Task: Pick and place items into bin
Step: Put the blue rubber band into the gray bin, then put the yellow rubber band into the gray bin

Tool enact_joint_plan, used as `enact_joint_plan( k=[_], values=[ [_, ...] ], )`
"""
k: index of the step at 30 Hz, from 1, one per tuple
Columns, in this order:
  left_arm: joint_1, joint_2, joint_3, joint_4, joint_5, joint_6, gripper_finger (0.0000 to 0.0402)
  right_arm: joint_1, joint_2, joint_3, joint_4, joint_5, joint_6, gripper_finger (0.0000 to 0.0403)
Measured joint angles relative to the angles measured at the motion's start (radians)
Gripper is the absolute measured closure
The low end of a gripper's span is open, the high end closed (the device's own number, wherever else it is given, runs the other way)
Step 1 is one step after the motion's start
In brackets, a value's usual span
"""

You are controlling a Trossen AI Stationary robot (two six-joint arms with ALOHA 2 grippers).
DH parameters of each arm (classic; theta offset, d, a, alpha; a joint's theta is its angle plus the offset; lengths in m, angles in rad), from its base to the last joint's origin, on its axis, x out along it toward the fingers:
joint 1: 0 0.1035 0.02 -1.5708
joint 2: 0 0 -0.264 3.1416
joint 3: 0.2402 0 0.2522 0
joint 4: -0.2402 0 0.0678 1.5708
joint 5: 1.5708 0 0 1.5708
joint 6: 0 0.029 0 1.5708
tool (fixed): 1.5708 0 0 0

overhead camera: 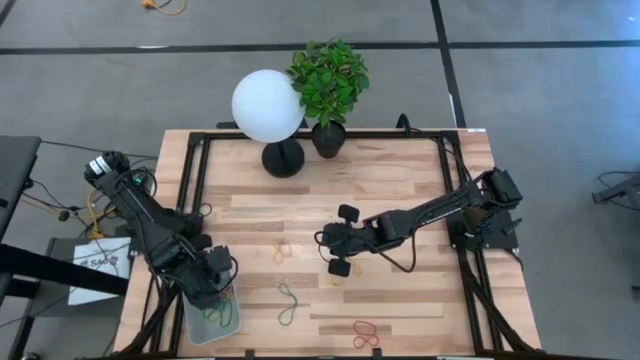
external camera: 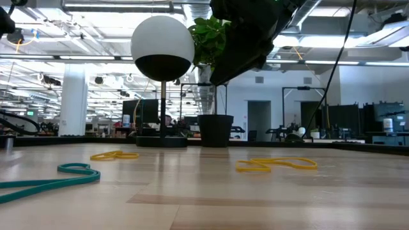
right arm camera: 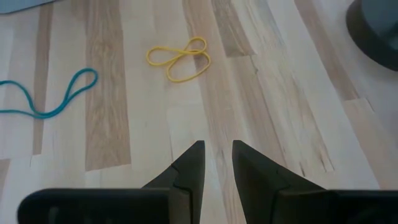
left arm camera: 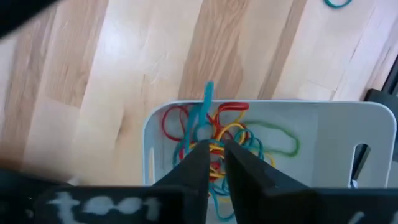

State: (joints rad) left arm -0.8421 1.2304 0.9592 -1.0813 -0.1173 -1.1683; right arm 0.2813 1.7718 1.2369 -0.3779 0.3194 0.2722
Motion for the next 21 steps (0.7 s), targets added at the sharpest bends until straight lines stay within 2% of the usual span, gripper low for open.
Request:
enact_joint_plan(
  k=[5,7,11,16,18,21],
  values=[
    [0.000,0.000,0.000,0.004,-0.004,-0.002,0.0332,0.000,0.000,0.000,0.000,0.000,0.000,0.0326],
    [0.001,0.000,0.000,0.028,-0.036,0.005,0.0325,0.000,0.000,0.000,0.001,0.000,0.000,0.0326],
    [0.018,0.000,0.000,0.162,-0.230,0.091,0.0319,0.000,0.000,0.000,0.027,0.000,0.000,0.0326],
    [0.064,0.000,0.000,0.318,-0.507,0.326,0.0319,0.000,0.000,0.000,0.072,-0.001,0.001,0.0326],
    [0.090,0.000,0.000,0.344,-0.562,0.371,0.0319,0.000,0.000,0.000,0.078,-0.005,0.035,0.0326],
    [0.145,0.030,0.001,0.344,-0.565,0.380,0.0319,0.013,0.017,0.001,0.043,-0.036,0.094,0.0326]
  ],
)
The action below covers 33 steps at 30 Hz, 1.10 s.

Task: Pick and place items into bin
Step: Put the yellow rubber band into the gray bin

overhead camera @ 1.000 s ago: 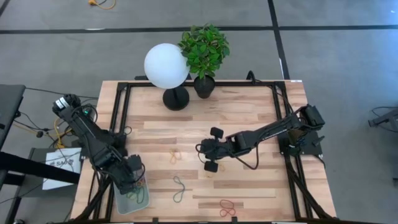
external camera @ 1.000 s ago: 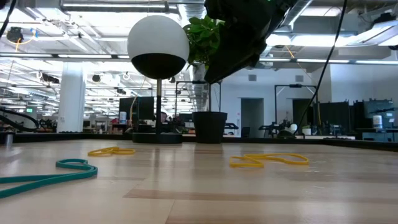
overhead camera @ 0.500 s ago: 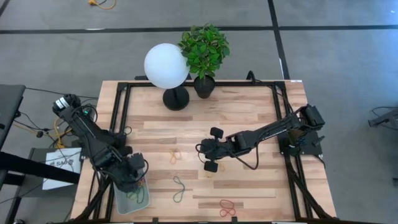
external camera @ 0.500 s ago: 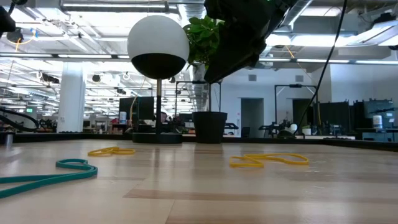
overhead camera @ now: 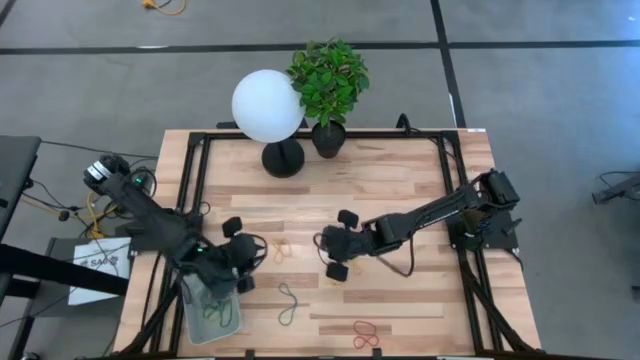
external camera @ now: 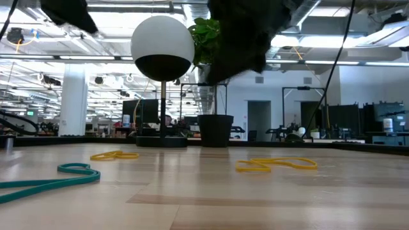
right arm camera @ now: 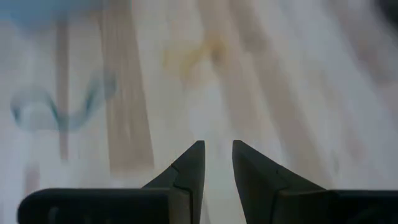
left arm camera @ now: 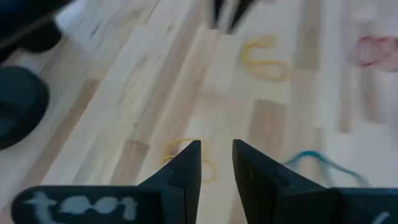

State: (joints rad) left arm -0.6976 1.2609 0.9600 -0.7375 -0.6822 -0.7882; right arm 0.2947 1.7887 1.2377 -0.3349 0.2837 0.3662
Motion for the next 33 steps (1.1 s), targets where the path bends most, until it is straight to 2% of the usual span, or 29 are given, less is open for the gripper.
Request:
enact_joint_plan(
  k=[2,7,11,19,27,33],
  values=[
    [0.036,0.042,0.000,-0.006,0.033,-0.013,0.0319,0.019,0.007,-0.004,-0.066,-0.018,0.004,0.0326],
    [0.140,0.202,0.000,0.005,0.168,-0.026,0.0319,0.053,0.036,-0.005,-0.097,-0.009,0.011,0.0326],
    [0.234,0.309,0.000,0.052,0.228,-0.054,0.0319,0.055,0.031,-0.001,-0.076,0.006,0.011,0.0326],
    [0.383,0.417,0.000,0.134,0.420,0.024,0.0319,0.052,0.024,-0.002,-0.087,0.006,0.010,0.0326],
    [0.430,0.497,0.003,0.167,0.466,0.043,0.0319,0.052,0.031,-0.002,-0.091,0.006,0.009,0.0326],
    [0.433,0.515,0.004,0.169,0.459,0.067,0.0320,0.052,0.031,-0.002,-0.092,0.006,0.009,0.0326]
  ],
)
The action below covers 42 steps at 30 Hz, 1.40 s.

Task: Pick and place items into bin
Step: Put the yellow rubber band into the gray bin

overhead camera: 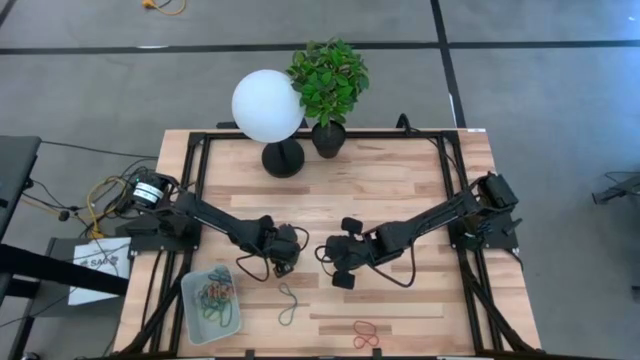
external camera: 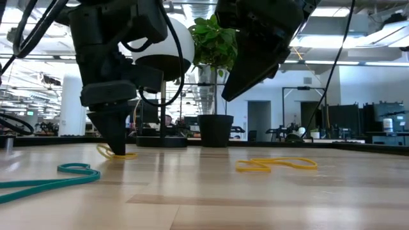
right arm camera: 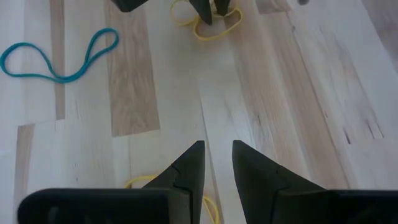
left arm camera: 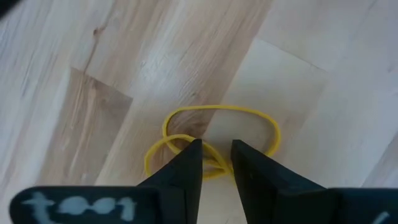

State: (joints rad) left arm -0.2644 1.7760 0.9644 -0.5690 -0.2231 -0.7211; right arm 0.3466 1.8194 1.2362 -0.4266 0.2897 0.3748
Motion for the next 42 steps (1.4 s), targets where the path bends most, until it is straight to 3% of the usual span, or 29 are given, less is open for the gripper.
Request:
enact_joint_plan(
  k=[3,8,13,19,28,32,36,42],
  values=[
    [0.000,0.001,-0.001,-0.001,0.003,0.031,0.0335,0.000,0.000,0.000,0.000,0.000,0.000,0.0326],
    [0.000,-0.002,-0.001,-0.006,0.002,0.070,0.0393,0.000,0.000,0.000,0.001,0.000,0.000,0.0326],
    [-0.019,-0.044,0.018,-0.069,0.015,0.090,0.0401,0.000,0.000,0.000,0.000,0.000,0.000,0.0326],
    [-0.088,-0.160,0.142,-0.254,0.006,0.078,0.0401,0.000,0.000,0.000,0.000,0.000,0.000,0.0326],
    [-0.292,-0.299,0.382,-0.685,-0.126,-0.223,0.0401,0.000,0.000,0.000,-0.005,0.000,0.000,0.0326],
    [-0.419,-0.312,0.485,-0.875,-0.035,-0.382,0.0401,0.000,0.000,0.000,-0.007,0.000,0.000,0.0326],
    [-0.530,-0.312,0.522,-0.914,0.084,-0.482,0.0401,0.000,0.000,0.000,-0.007,0.000,0.000,0.0326],
    [-0.641,-0.265,0.517,-0.870,0.051,-0.551,0.0401,0.000,0.000,0.000,-0.007,0.000,0.003,0.0326]
  ],
)
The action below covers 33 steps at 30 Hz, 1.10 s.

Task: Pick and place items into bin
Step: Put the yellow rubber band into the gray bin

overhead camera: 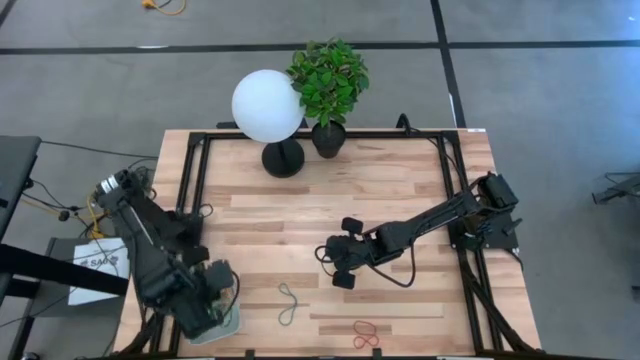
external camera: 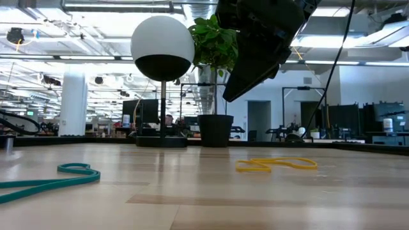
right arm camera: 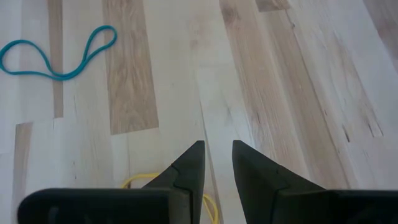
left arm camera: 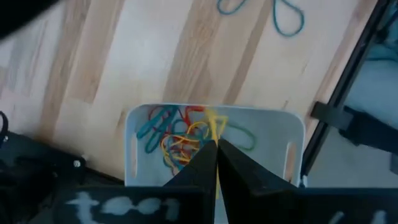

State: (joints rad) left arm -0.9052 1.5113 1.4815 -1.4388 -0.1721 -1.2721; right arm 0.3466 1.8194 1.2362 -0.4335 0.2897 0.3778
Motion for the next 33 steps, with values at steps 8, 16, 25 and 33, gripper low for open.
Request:
enact_joint_plan(
  k=[8,16,25,33],
  values=[
    [-0.083,0.184,0.000,0.007,0.219,0.093,0.0401,0.000,0.000,0.000,0.000,0.000,-0.001,0.0326],
    [-0.097,0.309,-0.001,-0.033,0.242,0.080,0.0401,0.000,0.000,0.000,0.000,0.000,-0.001,0.0326],
    [-0.096,0.317,-0.001,-0.107,0.191,0.001,0.0401,0.000,0.000,0.000,0.000,0.000,-0.002,0.0326],
    [-0.092,0.317,-0.001,-0.115,0.212,-0.085,0.0364,0.000,0.000,0.000,0.000,0.000,-0.003,0.0326]
  ],
)
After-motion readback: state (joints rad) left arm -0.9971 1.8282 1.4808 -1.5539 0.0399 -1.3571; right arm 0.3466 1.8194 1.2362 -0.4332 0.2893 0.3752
